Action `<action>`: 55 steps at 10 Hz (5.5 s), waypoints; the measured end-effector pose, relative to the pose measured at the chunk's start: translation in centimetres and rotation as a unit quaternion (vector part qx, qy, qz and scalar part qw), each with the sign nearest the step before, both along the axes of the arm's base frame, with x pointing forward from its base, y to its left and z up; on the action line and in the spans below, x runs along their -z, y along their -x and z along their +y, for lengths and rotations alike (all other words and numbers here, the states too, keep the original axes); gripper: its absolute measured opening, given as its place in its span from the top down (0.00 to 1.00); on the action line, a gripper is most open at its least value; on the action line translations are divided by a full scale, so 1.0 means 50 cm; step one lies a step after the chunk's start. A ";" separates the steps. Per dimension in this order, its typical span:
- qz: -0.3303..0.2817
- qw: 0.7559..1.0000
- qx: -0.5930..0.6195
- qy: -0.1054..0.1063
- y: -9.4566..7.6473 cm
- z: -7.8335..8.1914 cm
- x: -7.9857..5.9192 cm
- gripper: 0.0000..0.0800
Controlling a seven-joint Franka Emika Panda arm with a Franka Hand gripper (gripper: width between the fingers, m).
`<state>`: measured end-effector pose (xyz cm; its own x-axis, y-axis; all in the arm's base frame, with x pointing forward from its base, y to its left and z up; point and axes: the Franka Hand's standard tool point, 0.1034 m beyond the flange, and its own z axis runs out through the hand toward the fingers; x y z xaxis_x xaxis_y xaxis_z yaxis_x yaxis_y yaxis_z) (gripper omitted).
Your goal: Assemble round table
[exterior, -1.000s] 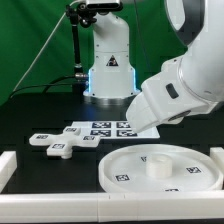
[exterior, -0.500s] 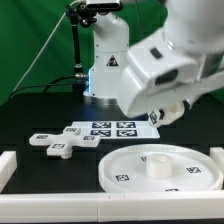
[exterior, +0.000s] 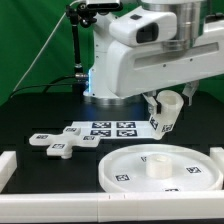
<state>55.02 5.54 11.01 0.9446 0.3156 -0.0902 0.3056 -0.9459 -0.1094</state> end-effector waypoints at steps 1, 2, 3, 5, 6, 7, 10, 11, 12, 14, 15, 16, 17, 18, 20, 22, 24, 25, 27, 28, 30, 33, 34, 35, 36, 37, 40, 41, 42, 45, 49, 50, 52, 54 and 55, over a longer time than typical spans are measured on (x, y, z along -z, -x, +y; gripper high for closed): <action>-0.038 0.998 0.044 -0.016 0.010 -0.009 -0.008 0.49; -0.069 0.996 0.061 -0.020 0.009 -0.014 -0.011 0.49; -0.108 0.992 0.063 -0.017 -0.003 -0.018 -0.013 0.49; -0.184 0.981 0.060 -0.010 -0.005 -0.040 -0.003 0.49; -0.206 0.977 0.059 -0.005 -0.010 -0.047 -0.003 0.49; -0.212 0.977 0.032 -0.001 -0.012 -0.043 0.000 0.49; -0.212 0.977 0.015 -0.002 -0.023 -0.030 -0.002 0.49; -0.210 0.978 0.018 -0.005 -0.028 -0.019 -0.002 0.49; -0.209 0.978 0.018 -0.005 -0.031 -0.018 0.003 0.49; -0.208 0.978 0.020 -0.005 -0.030 -0.018 0.010 0.49; -0.210 0.978 0.020 -0.005 -0.031 -0.017 0.010 0.49; -0.215 0.976 0.020 -0.004 -0.035 -0.019 0.011 0.49; -0.215 0.976 0.021 -0.004 -0.036 -0.021 0.012 0.49; -0.213 0.977 0.021 -0.004 -0.036 -0.021 0.017 0.49; -0.210 0.977 0.022 -0.004 -0.034 -0.022 0.025 0.49; -0.206 0.978 0.021 -0.004 -0.028 -0.022 0.035 0.49; -0.205 0.978 0.022 -0.002 -0.019 -0.024 0.044 0.49; -0.209 0.978 0.023 0.000 -0.013 -0.030 0.050 0.49; -0.226 0.974 0.029 0.005 -0.009 -0.048 0.052 0.49; -0.239 0.970 0.032 0.008 -0.009 -0.056 0.051 0.49; -0.246 0.969 0.032 0.009 -0.009 -0.057 0.051 0.49; -0.245 0.969 0.032 0.009 -0.009 -0.057 0.050 0.40; -0.241 0.970 0.033 0.009 -0.008 -0.059 0.047 0.23; -0.240 0.970 0.034 0.010 -0.009 -0.064 0.043 0.20; -0.239 0.970 0.034 0.011 -0.009 -0.070 0.040 0.20; -0.239 0.970 0.035 0.012 -0.010 -0.076 0.035 0.19; -0.230 0.972 0.037 0.010 -0.013 -0.081 0.018 0.19; -0.229 0.973 0.037 0.010 -0.012 -0.082 0.021 0.19; -0.224 0.974 0.038 0.009 -0.009 -0.080 0.023 0.19; -0.187 0.982 0.038 0.003 0.002 -0.076 0.034 0.19; -0.061 0.998 0.031 -0.003 0.000 -0.059 0.040 0.19; -0.025 0.999 0.024 -0.001 0.000 -0.055 0.041 0.19; -0.033 0.999 0.011 -0.002 -0.008 -0.065 0.050 0.19; -0.038 0.999 -0.006 -0.001 -0.010 -0.076 0.053 0.19; -0.038 0.999 -0.011 0.000 -0.009 -0.076 0.057 0.19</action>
Offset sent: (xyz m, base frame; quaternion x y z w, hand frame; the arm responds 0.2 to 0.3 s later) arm 0.0000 0.0000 0.0000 0.0000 0.2571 0.0000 0.9664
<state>55.48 1.74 8.17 0.9416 0.3361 -0.0190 0.3334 -0.9389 -0.0852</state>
